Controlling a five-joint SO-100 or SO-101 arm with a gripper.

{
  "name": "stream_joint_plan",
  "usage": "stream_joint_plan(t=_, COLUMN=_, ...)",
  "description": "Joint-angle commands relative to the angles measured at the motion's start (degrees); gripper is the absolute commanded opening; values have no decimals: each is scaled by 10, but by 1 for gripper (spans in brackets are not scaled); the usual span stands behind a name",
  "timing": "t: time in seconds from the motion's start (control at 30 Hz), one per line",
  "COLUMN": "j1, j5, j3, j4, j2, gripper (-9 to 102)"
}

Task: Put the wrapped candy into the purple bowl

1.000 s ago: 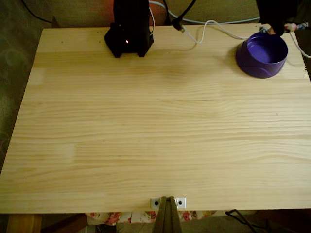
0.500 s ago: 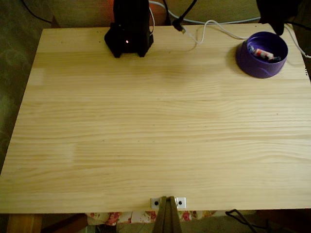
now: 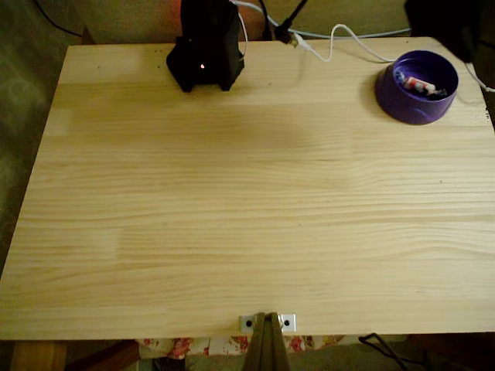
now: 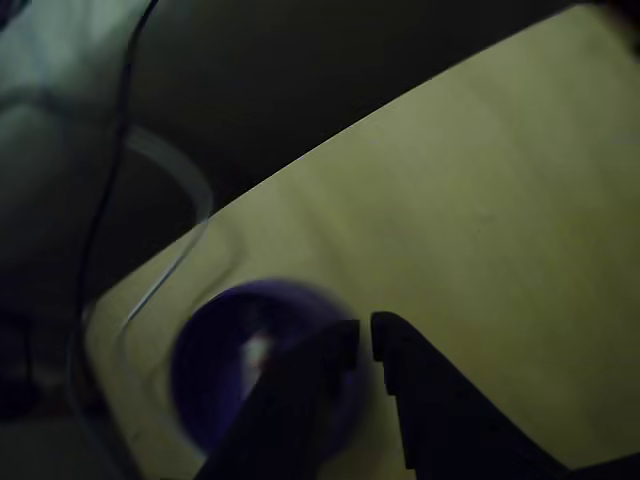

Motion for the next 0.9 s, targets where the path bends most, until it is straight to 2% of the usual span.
stream_joint_plan(t=0.0, j1=120, j5=-38, j3=54, j4=-19, j2=133, gripper=1)
stream_joint_plan(t=0.33, j1=390, j5=-95, j3=252, j4=-63, j2=345, gripper=0)
stream_joint_plan(t=0.57, j1=501, j5=-101, j3=372, j4=-62, j2=475, gripper=0)
stream_joint_plan(t=0.87, j1=622, j5=-103, j3=538, j4=-104, j2=598, gripper=0)
